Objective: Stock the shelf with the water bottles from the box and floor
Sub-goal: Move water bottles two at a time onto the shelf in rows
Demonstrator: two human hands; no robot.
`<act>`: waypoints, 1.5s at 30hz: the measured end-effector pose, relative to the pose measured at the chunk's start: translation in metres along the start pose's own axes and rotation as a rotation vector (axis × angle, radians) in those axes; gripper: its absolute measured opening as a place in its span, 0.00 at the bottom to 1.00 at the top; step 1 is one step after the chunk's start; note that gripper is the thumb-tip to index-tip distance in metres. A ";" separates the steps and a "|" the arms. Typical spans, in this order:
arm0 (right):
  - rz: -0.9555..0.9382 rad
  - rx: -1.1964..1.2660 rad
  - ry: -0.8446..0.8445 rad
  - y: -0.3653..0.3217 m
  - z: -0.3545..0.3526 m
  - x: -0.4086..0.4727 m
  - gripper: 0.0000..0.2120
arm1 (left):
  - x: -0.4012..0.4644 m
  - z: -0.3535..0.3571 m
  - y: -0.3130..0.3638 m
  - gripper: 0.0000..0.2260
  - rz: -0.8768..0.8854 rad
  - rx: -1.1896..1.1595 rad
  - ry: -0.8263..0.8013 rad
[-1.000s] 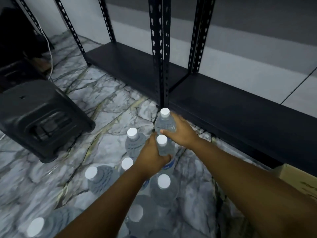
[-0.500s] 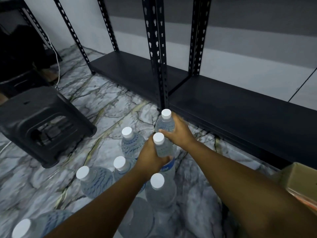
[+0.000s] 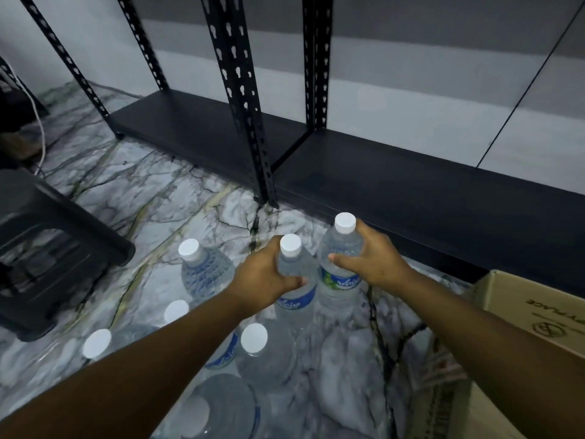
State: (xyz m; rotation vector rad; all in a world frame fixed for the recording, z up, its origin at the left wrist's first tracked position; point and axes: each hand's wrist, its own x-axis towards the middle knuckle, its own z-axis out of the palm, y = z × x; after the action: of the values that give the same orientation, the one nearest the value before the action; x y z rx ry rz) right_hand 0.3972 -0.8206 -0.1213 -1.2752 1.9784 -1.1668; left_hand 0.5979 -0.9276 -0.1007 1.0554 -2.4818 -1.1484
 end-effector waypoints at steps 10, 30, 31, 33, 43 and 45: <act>0.059 0.152 0.118 0.022 -0.006 -0.018 0.35 | 0.040 0.023 0.011 0.25 0.093 -0.085 -0.052; -0.174 0.006 0.397 0.045 0.011 -0.011 0.34 | 0.061 0.046 -0.006 0.43 0.185 -0.194 -0.048; -0.194 -0.008 0.402 0.046 0.011 -0.010 0.33 | 0.062 0.047 -0.008 0.43 0.189 -0.216 -0.039; -0.204 0.005 0.408 0.048 0.009 -0.008 0.33 | 0.063 0.047 -0.010 0.43 0.192 -0.238 -0.012; -0.155 -0.005 0.414 0.057 0.008 0.004 0.43 | 0.068 0.056 -0.012 0.44 0.223 -0.223 0.044; -0.142 -0.006 0.406 0.057 0.008 0.005 0.43 | 0.067 0.057 -0.012 0.41 0.218 -0.263 0.079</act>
State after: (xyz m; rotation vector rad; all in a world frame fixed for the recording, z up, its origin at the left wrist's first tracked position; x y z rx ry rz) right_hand 0.3750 -0.8169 -0.1748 -1.2756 2.1993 -1.5946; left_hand 0.5296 -0.9454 -0.1549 0.7245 -2.2417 -1.2907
